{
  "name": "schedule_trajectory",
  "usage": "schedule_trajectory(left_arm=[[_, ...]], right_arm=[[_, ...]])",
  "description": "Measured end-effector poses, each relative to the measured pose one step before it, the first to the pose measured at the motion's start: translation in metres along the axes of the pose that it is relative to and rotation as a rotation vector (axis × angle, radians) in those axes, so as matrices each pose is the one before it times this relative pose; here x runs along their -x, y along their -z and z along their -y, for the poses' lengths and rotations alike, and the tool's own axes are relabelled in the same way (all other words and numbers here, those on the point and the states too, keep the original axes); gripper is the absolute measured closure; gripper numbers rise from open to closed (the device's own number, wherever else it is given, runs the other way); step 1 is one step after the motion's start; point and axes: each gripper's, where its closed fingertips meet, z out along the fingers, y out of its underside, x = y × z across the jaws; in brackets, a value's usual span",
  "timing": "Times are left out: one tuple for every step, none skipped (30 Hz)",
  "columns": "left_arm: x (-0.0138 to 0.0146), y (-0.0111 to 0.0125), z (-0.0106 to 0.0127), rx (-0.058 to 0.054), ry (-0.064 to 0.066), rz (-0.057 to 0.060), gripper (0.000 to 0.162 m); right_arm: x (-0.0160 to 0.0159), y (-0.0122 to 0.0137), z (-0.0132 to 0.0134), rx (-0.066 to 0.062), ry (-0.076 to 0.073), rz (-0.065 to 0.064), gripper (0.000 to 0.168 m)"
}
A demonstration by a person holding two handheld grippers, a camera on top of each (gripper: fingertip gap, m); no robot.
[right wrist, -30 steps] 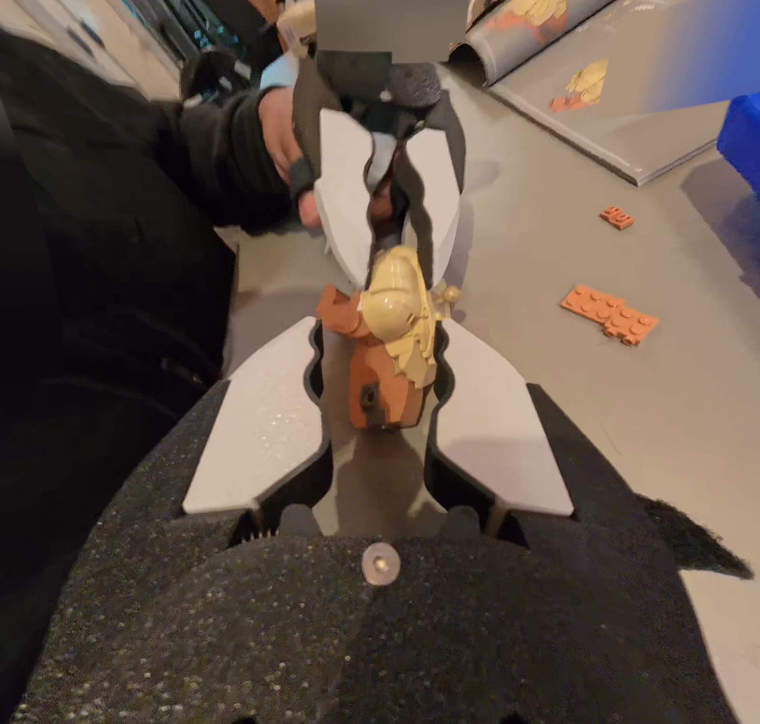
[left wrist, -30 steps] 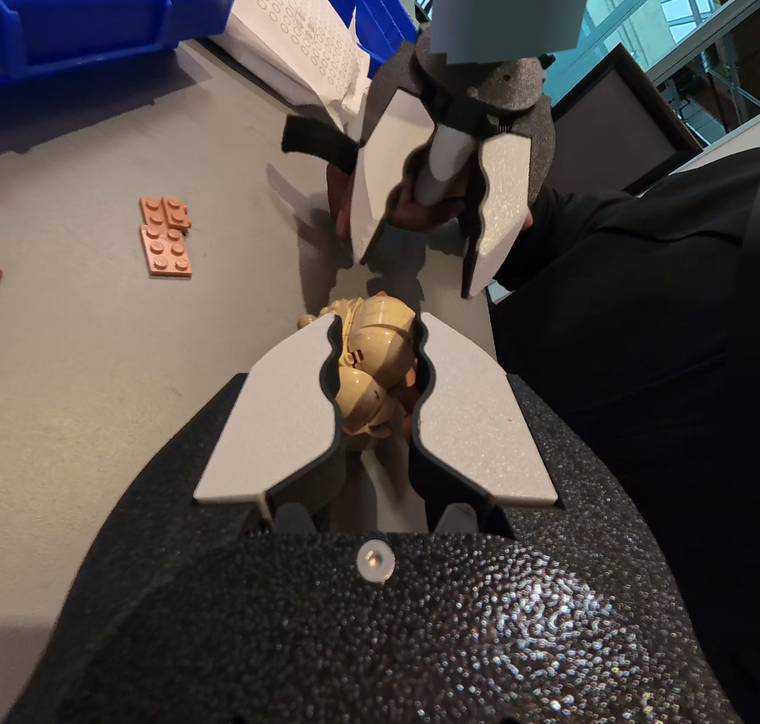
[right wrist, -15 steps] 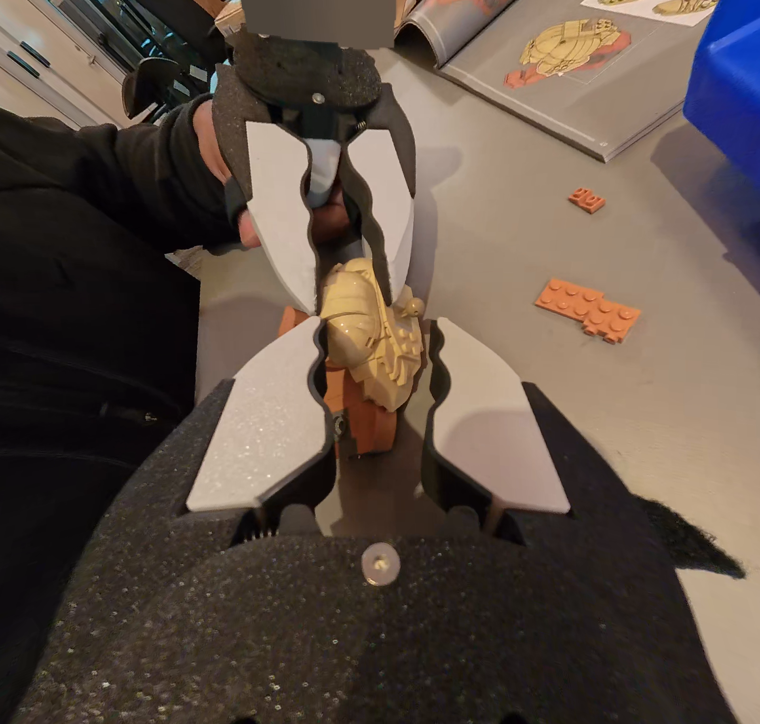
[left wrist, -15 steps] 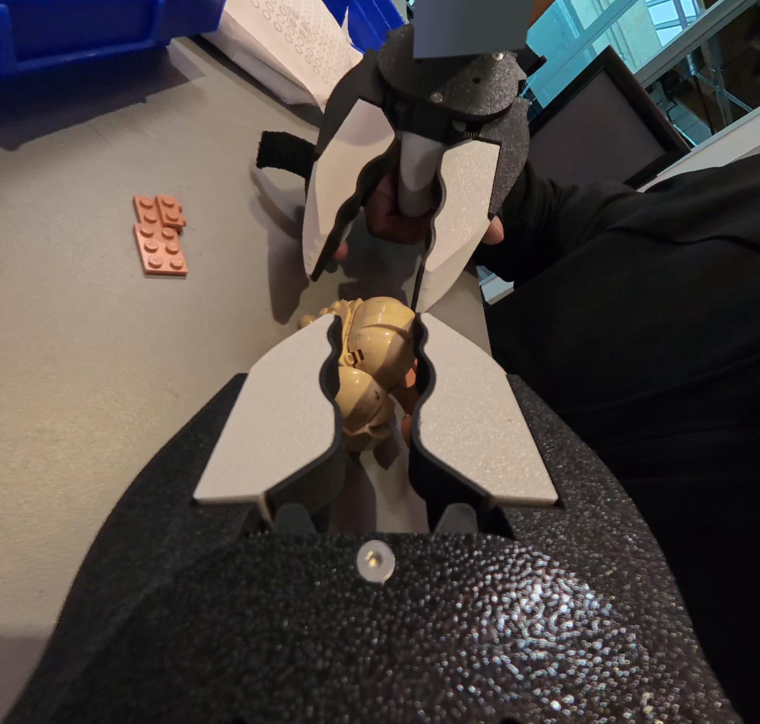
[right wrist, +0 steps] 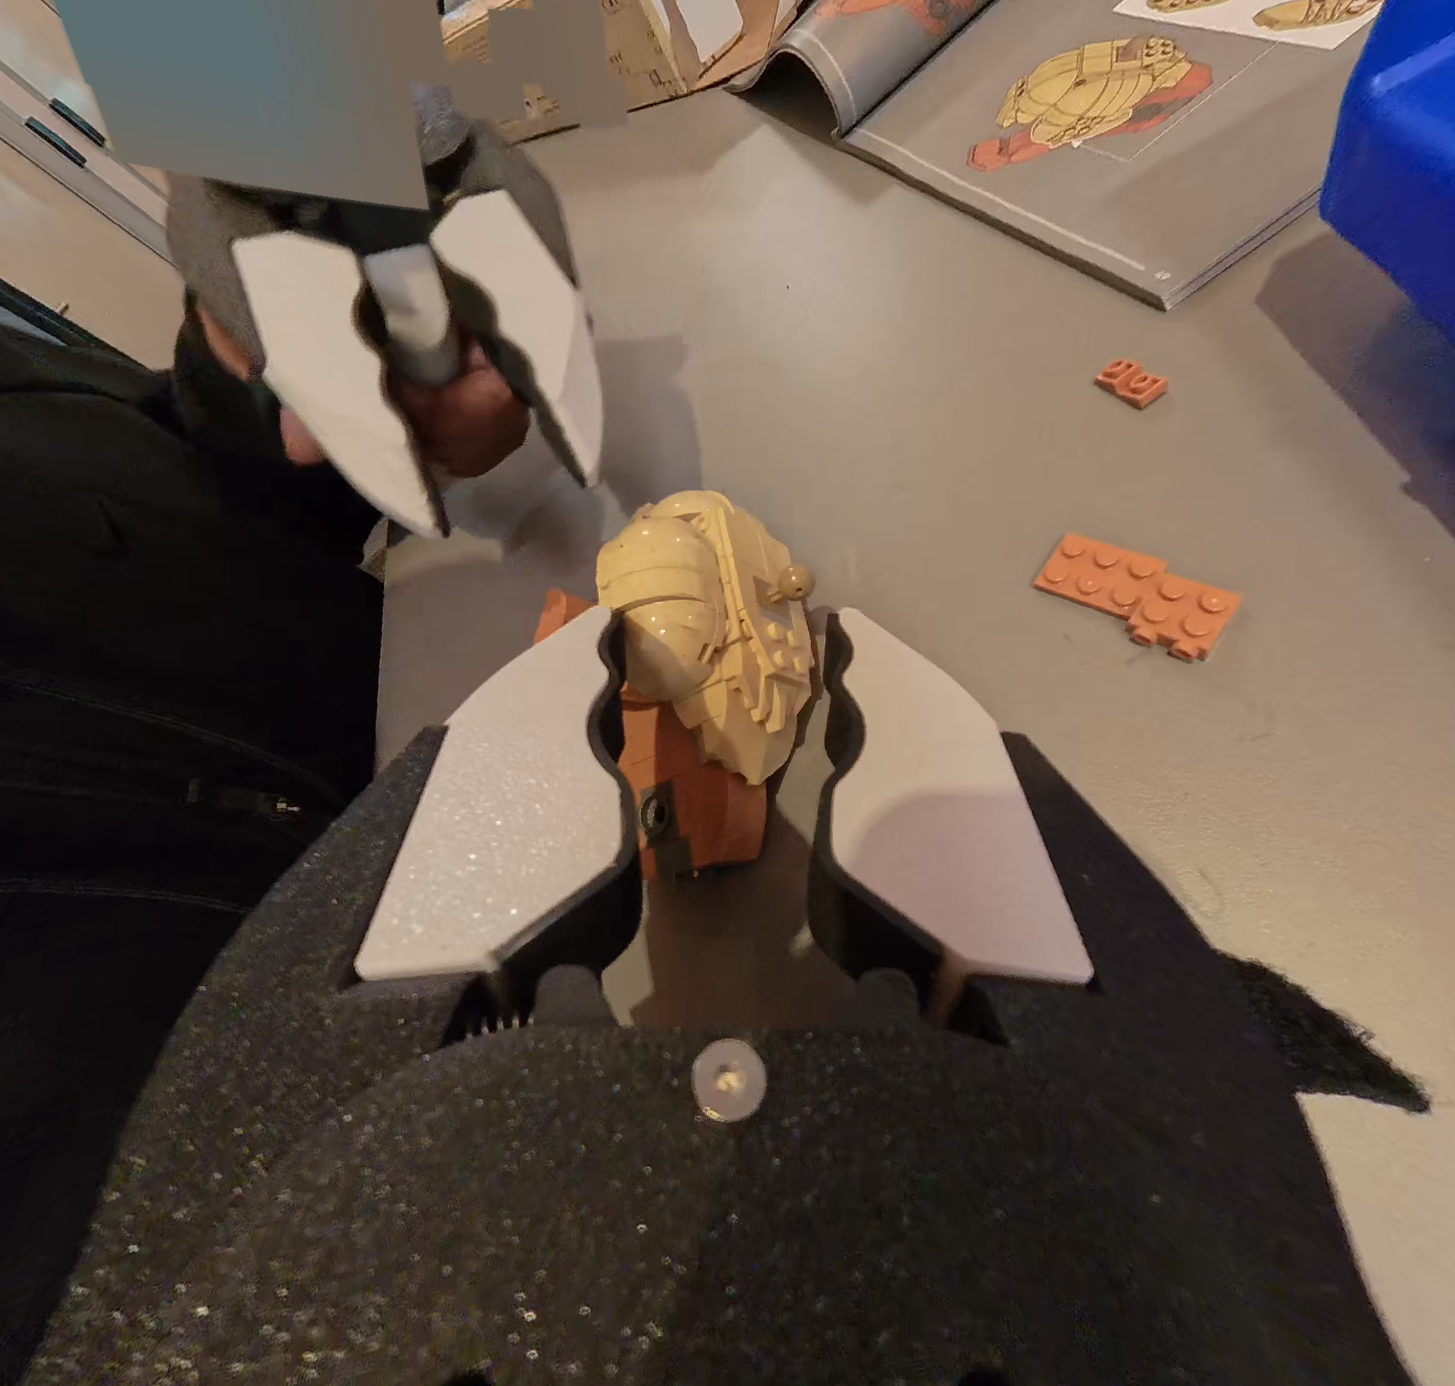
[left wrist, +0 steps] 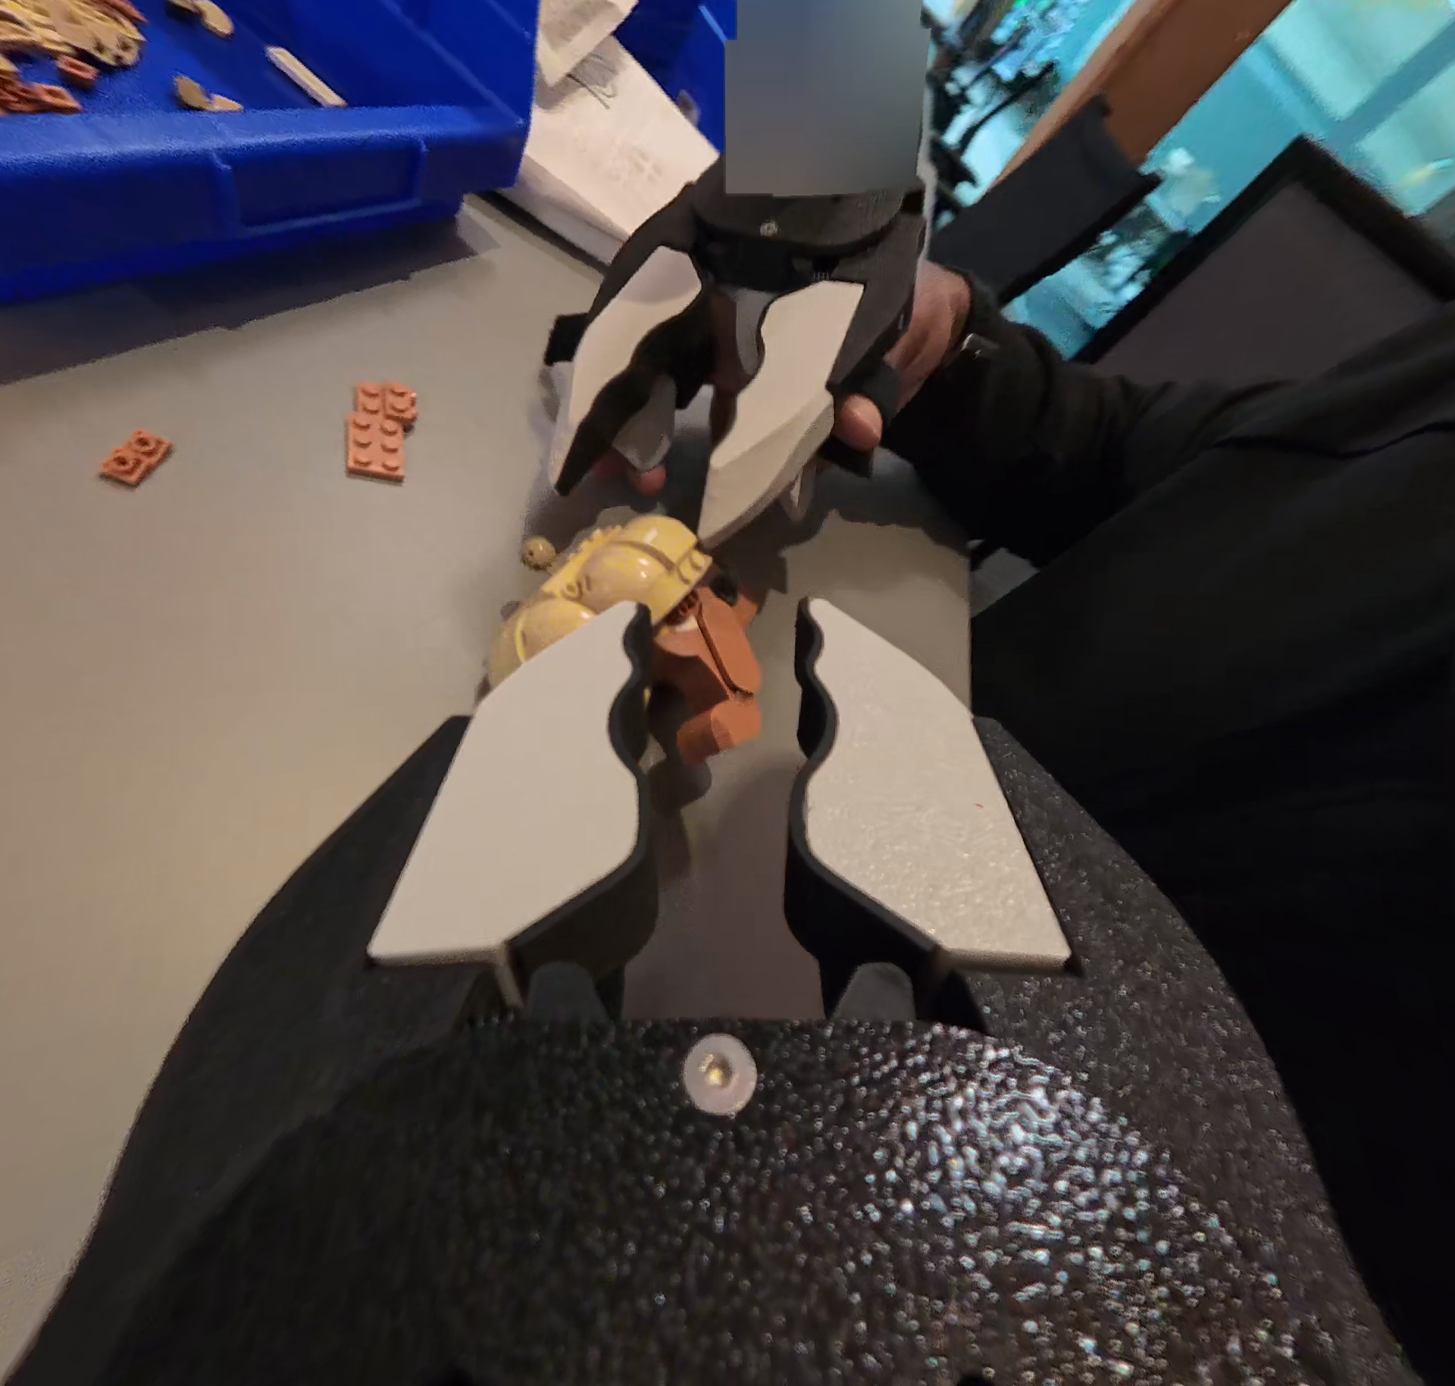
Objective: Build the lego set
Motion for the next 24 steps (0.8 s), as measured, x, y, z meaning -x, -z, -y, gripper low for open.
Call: schedule_trajectory(left_arm=[[-0.00273, -0.00025, -0.00449, -0.0008, -0.0155, 0.0392, 0.129], [-0.00276, -0.00106, -0.00505, 0.0041, -0.0129, 0.0361, 0.129], [-0.00255, -0.00187, -0.00507, 0.006, -0.0111, 0.0323, 0.13], [-0.00246, -0.00223, -0.00449, 0.004, -0.0095, 0.0294, 0.13], [-0.00169, -0.00251, -0.00394, 0.0039, -0.0087, 0.0315, 0.13], [-0.00165, -0.00283, -0.00362, 0.0058, -0.013, 0.0281, 0.13], [-0.00144, -0.00305, -0.00305, 0.0071, -0.0156, 0.0272, 0.13], [-0.00024, -0.00325, -0.00235, 0.0062, -0.0199, 0.0326, 0.13], [0.00105, -0.00327, -0.00161, 0.0056, -0.0241, 0.0387, 0.13], [0.00226, -0.00343, -0.00156, 0.0102, -0.0275, 0.0447, 0.129], [0.00178, -0.00312, -0.0014, 0.0119, -0.0298, 0.0402, 0.129], [0.00046, -0.00306, -0.00084, 0.0105, -0.0275, 0.0304, 0.129], [-0.00018, -0.00279, -0.00033, 0.0086, -0.0199, 0.0225, 0.129], [0.00003, -0.00249, -0.00009, 0.0061, -0.016, 0.0222, 0.129], [0.00154, -0.00221, -0.00062, 0.0102, -0.0182, 0.0301, 0.13], [0.00227, -0.00199, -0.00077, 0.0081, -0.0234, 0.033, 0.13], [0.00231, -0.00112, -0.00046, 0.0047, -0.0218, 0.0303, 0.133], [0.00224, -0.00021, -0.00005, 0.0016, -0.02, 0.0258, 0.138], [0.00131, -0.00006, -0.00014, 0.0002, -0.0211, 0.0155, 0.14], [0.00027, -0.00006, 0.00027, -0.0047, -0.0169, 0.0088, 0.141], [0.00034, -0.00017, 0.00002, -0.0032, -0.0177, 0.008, 0.141], [0.00046, 0.00006, -0.00012, -0.0018, -0.0185, 0.0069, 0.141], [0.00011, 0.00011, -0.00011, -0.0004, -0.0208, 0.0028, 0.142], [-0.0001, 0.00037, -0.00035, 0.0005, -0.0294, -0.0001, 0.142]], right_arm=[[-0.00044, -0.00017, 0.00027, -0.0031, -0.0025, 0.0003, 0.12], [-0.00034, -0.00009, 0.00017, -0.003, -0.002, 0.0007, 0.12], [-0.00017, -0.00004, 0.00001, -0.0022, -0.0012, 0.0019, 0.12], [-0.00001, 0.00008, 0.00007, -0.0021, 0.0003, 0.0008, 0.12], [-0.0001, 0.00007, 0.00011, -0.0026, 0.0012, -0.0011, 0.12], [-0.00012, 0.0001, 0.00005, -0.0021, 0.0012, -0.0012, 0.12], [-0.00005, 0.00001, 0.00002, -0.0019, 0.0013, -0.0014, 0.12], [0.00005, 0.00003, 0.00008, -0.0022, 0.0012, -0.0017, 0.12], [0.00003, 0.00005, -0.00005, -0.0025, 0.0016, -0.0019, 0.12], [0.00004, 0.00012, 0.00005, -0.0023, 0.0012, -0.0017, 0.12], [-0.00002, 0.00001, 0.00003, -0.002, 0.0005, -0.0017, 0.12], [-0.00002, 0.00007, -0.00001, -0.0024, 0.0011, -0.0018, 0.12], [-0.00006, 0.00005, 0.00002, -0.0026, 0.0013, -0.0021, 0.12], [-0.00006, 0.00001, 0.00013, -0.0025, 0.0009, -0.0027, 0.12], [-0.0003, 0.00016, 0.00011, -0.0031, 0.0007, -0.0045, 0.12], [-0.00026, -0.00002, -0.00003, -0.0012, 0.0011, -0.0033, 0.12], [-0.00009, 0.00015, 0.00014, -0.0032, 0.001, -0.0027, 0.12], [0.00008, -0.00003, -0.00006, -0.0014, 0.0014, -0.0012, 0.12], [-0.00004, 0.00002, -0.00009, -0.0007, 0.0013, -0.0015, 0.12], [0.00006, -0.00003, -0.00009, -0.0006, 0.0023, -0.002, 0.12], [0.00004, 0.0001, -0.00005, 0.0005, 0.0022, -0.0012, 0.12], [0.00003, 0.00013, -0.0002, 0.0014, 0.001, -0.0009, 0.12], [0.00001, 0.00026, -0.00025, 0.0019, 0.0012, -0.0002, 0.12], [0.00041, 0.00015, -0.00029, 0.0017, 0.0012, 0.0014, 0.12]])
